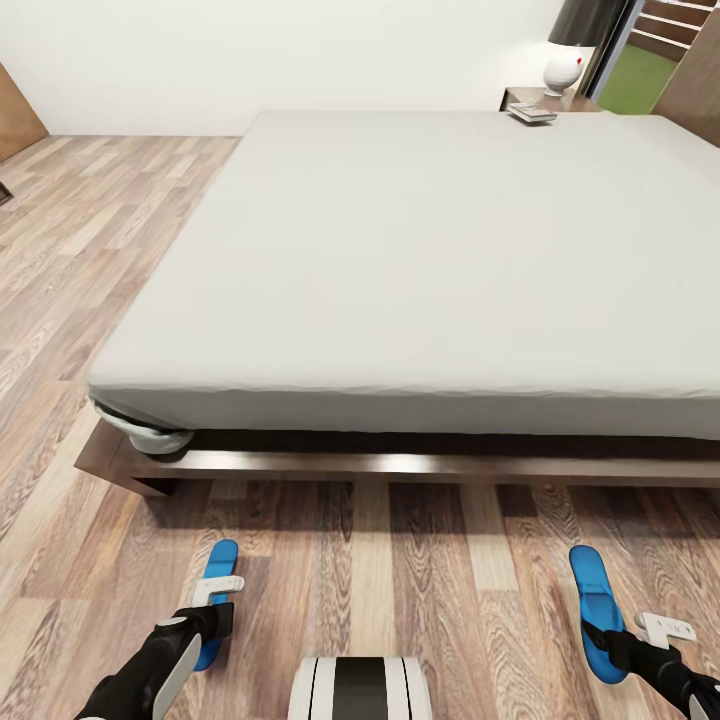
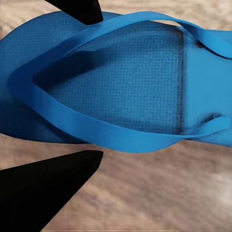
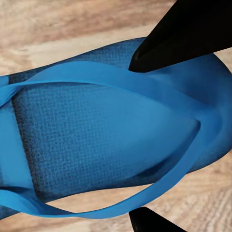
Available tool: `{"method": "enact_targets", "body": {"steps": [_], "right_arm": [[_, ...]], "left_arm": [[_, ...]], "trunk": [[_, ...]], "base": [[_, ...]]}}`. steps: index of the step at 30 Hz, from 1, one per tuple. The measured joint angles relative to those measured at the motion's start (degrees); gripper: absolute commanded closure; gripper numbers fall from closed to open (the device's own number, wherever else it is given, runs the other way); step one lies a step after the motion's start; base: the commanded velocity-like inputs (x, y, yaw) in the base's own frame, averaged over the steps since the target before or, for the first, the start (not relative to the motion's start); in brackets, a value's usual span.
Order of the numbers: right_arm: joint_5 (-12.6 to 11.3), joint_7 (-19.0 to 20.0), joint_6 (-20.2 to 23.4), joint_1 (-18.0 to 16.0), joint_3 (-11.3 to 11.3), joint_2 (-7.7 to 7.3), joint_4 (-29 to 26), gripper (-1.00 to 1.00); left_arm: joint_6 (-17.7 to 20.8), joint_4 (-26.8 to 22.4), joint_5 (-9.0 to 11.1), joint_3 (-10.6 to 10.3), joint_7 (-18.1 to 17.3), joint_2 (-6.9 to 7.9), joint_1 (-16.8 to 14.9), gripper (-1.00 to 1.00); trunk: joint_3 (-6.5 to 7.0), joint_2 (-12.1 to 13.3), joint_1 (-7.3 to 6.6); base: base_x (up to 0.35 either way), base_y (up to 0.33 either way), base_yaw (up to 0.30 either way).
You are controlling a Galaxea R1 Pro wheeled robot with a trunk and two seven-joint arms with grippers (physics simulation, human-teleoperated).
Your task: In the bedroom, move the book from the bed onto either nightstand, and place the two sandals side by side next to the bed.
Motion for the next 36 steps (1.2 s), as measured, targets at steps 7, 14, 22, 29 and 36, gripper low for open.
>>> {"method": "enact_targets", "body": {"steps": [7,14,22,29,36], "right_arm": [[0.0,0.0,0.0,0.0,0.0,0.0,0.0,1.0],[0.0,0.0,0.0,0.0,0.0,0.0,0.0,1.0],[0.0,0.0,0.0,0.0,0.0,0.01,0.0,1.0],[0.0,0.0,0.0,0.0,0.0,0.0,0.0,1.0],[0.0,-0.1,0.0,0.0,0.0,0.0,0.0,1.0]], "left_arm": [[0.0,0.0,-0.1,0.1,0.0,0.07,0.0,1.0],[-0.1,0.0,0.0,0.1,0.1,0.08,0.0,1.0],[-0.1,0.0,0.0,0.1,0.1,0.09,0.0,1.0],[-0.1,0.0,0.0,0.1,0.1,0.08,0.0,1.0],[-0.1,0.0,0.0,0.1,0.1,0.08,0.0,1.0]], "trunk": [[0.0,0.0,-0.01],[0.0,0.0,0.0],[0.0,0.0,-0.01],[0.0,0.0,0.0],[-0.88,-0.1,0.11]], "base": [[0.023,0.047,0.0],[0.049,0.092,0.0],[0.036,0.088,0.0],[0.014,0.043,0.0],[0.0,0.001,0.0]]}}
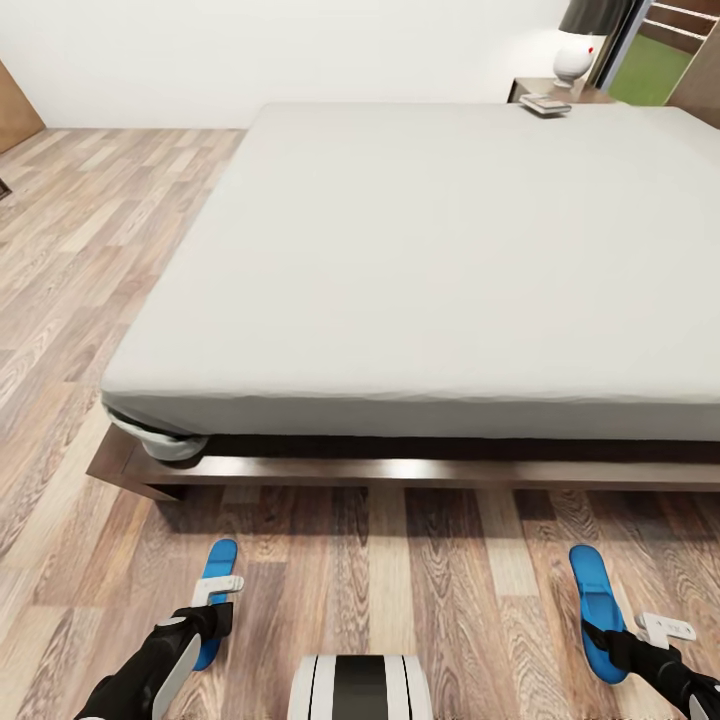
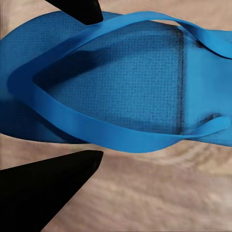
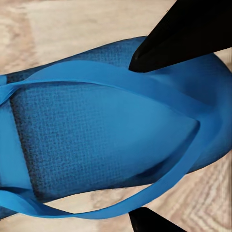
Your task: In the bedroom, move the book from the bed onto either nightstand, and place the two sandals side by side next to the bed.
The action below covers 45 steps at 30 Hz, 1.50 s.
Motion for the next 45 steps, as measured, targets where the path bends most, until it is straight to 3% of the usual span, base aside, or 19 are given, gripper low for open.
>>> {"method": "enact_targets", "body": {"steps": [4,16,20,23,29,36,45], "right_arm": [[0.0,0.0,0.0,0.0,0.0,0.0,0.0,1.0],[0.0,0.0,0.0,0.0,0.0,0.0,0.0,1.0],[0.0,0.0,0.0,0.0,0.0,0.0,0.0,1.0],[0.0,0.0,0.0,0.0,0.0,0.0,0.0,1.0],[0.0,0.0,0.0,0.0,0.0,0.0,0.0,1.0],[0.0,0.1,-0.2,0.0,0.1,0.0,0.0,1.0],[0.0,0.2,-0.3,0.0,0.1,0.0,-0.1,1.0]], "left_arm": [[0.0,0.0,0.0,0.0,0.0,0.0,0.0,1.0],[-0.6,0.0,0.0,0.1,-0.1,0.0,0.0,1.0],[-4.8,0.0,-0.1,3.2,0.2,-0.06,0.0,1.0],[-5.5,0.0,-0.1,4.3,0.3,-0.09,0.0,1.0],[-5.5,0.0,-0.1,4.4,0.3,-0.1,0.0,1.0],[-5.5,0.0,-0.1,4.4,0.3,-0.1,0.0,1.0],[-5.5,0.0,-0.1,4.4,0.3,-0.1,0.0,1.0]], "trunk": [[-0.89,-0.1,0.1],[-0.89,-0.1,0.1],[-0.89,-0.1,0.1],[-0.89,-0.1,0.1],[-0.89,-0.1,0.1],[-2.44,-0.1,0.28],[-2.45,-0.2,0.28]], "base": [[0.0,0.0,0.0],[0.0,0.0,0.0],[0.0,0.0,0.0],[0.0,0.0,0.0],[0.0,0.0,0.0],[0.0,0.0,0.0],[0.0,0.0,0.0]]}}
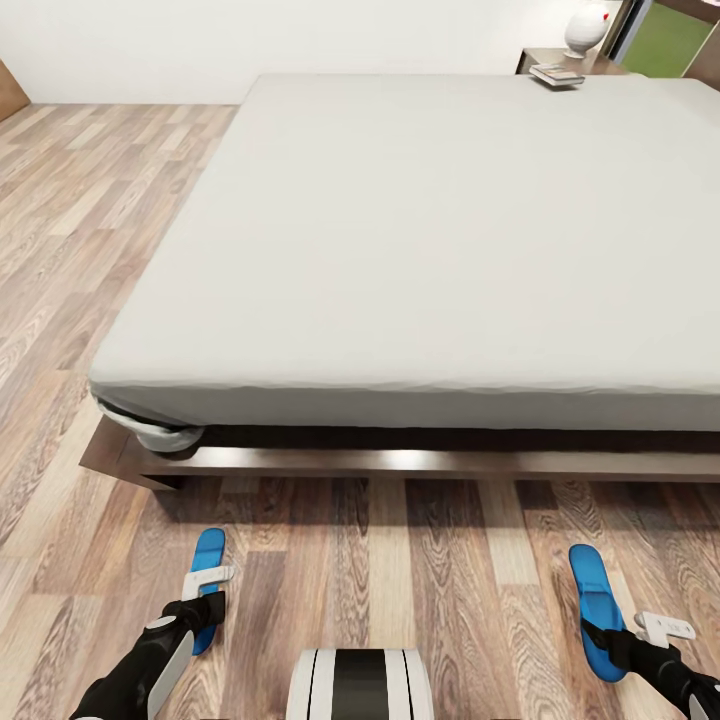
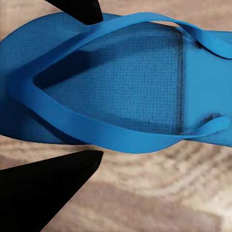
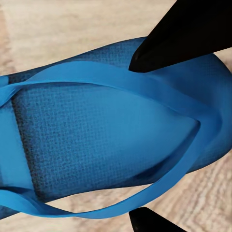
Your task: In the bedroom, move the book from the bed onto either nightstand, and place the two sandals side by side next to the bed.
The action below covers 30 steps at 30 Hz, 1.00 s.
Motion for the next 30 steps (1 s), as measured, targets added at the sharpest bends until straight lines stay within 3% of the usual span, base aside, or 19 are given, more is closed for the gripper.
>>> {"method": "enact_targets", "body": {"steps": [11,17,30], "right_arm": [[0.0,0.2,-0.1,0.0,-0.1,-0.04,-1.0,1.0],[0.0,0.1,-0.1,0.0,-0.2,-0.06,-2.0,1.0],[0.0,0.1,-0.1,0.0,-0.2,-0.06,-2.1,1.0]], "left_arm": [[0.0,0.0,0.0,0.0,0.0,0.0,0.0,1.0],[0.0,0.0,0.0,0.0,0.0,0.0,0.0,1.0],[0.0,0.0,0.0,0.0,0.0,0.0,0.0,1.0]], "trunk": [[0.0,0.0,0.0],[-1.32,-0.1,0.16],[-1.77,-0.1,0.21]], "base": [[0.0,0.0,0.0],[0.0,0.0,0.0],[0.0,0.0,0.0]]}}
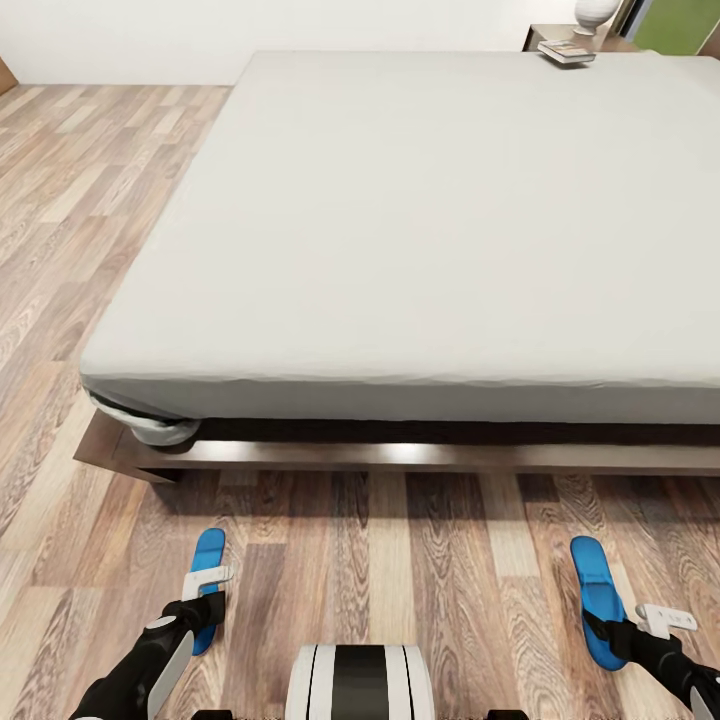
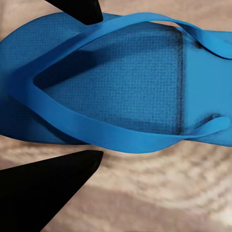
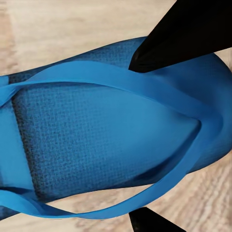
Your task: In the bedroom, move the book from the bed onto either nightstand, and place the two sandals side by side next to the bed.
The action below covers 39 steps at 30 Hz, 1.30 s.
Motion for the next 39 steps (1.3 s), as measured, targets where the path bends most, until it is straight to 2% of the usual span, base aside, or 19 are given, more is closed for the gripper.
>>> {"method": "enact_targets", "body": {"steps": [39], "right_arm": [[0.0,-0.1,0.0,0.0,0.0,0.04,0.0,1.0]], "left_arm": [[0.0,0.0,0.0,0.0,0.0,0.0,0.0,1.0]], "trunk": [[-0.23,0.0,0.02]], "base": [[0.022,0.005,0.0]]}}
